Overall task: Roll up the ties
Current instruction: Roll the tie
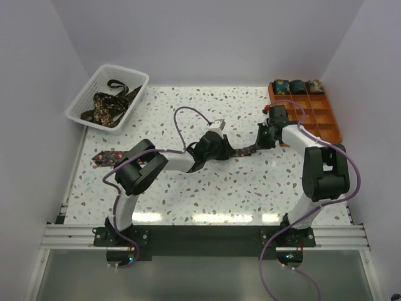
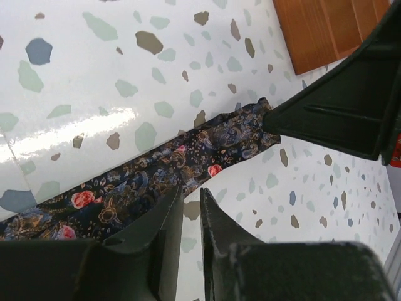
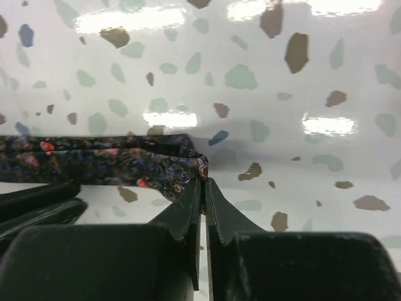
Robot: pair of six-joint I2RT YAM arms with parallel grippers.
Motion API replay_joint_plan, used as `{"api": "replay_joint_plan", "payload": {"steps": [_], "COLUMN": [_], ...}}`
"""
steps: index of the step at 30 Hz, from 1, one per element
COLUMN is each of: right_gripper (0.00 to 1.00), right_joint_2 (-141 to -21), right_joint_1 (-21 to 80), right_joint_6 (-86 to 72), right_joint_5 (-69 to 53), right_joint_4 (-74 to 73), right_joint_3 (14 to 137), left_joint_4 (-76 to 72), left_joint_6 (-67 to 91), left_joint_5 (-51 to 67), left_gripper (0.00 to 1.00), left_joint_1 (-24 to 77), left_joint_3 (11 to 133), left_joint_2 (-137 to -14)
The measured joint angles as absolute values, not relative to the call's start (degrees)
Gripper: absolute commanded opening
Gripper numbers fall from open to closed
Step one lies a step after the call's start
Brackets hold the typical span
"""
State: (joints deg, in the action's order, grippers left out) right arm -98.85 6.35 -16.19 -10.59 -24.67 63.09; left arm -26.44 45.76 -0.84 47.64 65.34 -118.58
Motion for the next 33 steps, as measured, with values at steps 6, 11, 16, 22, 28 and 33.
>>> {"api": "replay_joint_plan", "payload": {"steps": [6, 11, 16, 22, 28, 33], "right_gripper": [0.08, 0.27, 0.46, 0.38, 0.22, 0.19], "right_joint_2": [-98.85, -98.85, -98.87, -98.54, -97.47, -98.24], "right_joint_1": [5.32, 4.69, 4.58, 5.04, 6.24, 6.33], "right_joint_6": [-13.82, -12.47, -11.55, -11.57, -12.60, -14.09], "right_joint_5": [-4.14, -0.86, 0.40, -0.51, -4.64, -6.22], "right_joint_4": [-27.18, -28.77, -28.97, -28.71, -27.73, -26.92], "right_joint_3": [64.10, 64.71, 64.93, 64.93, 64.93, 64.93], "left_joint_4": [-25.93, -24.99, -24.47, -24.43, -24.25, -24.16], "left_joint_6": [43.57, 42.30, 42.15, 42.15, 41.78, 41.06], "left_joint_5": [-1.28, -0.84, 0.03, 0.54, 0.67, 1.02], "left_gripper": [0.25, 0.25, 0.25, 0.25, 0.25, 0.25], "left_joint_1": [47.64, 47.64, 47.64, 47.64, 47.64, 47.66], "left_joint_3": [65.34, 65.41, 66.02, 66.37, 66.87, 67.92], "left_joint_2": [-117.54, -117.54, -117.54, -117.54, -117.54, -117.56]}}
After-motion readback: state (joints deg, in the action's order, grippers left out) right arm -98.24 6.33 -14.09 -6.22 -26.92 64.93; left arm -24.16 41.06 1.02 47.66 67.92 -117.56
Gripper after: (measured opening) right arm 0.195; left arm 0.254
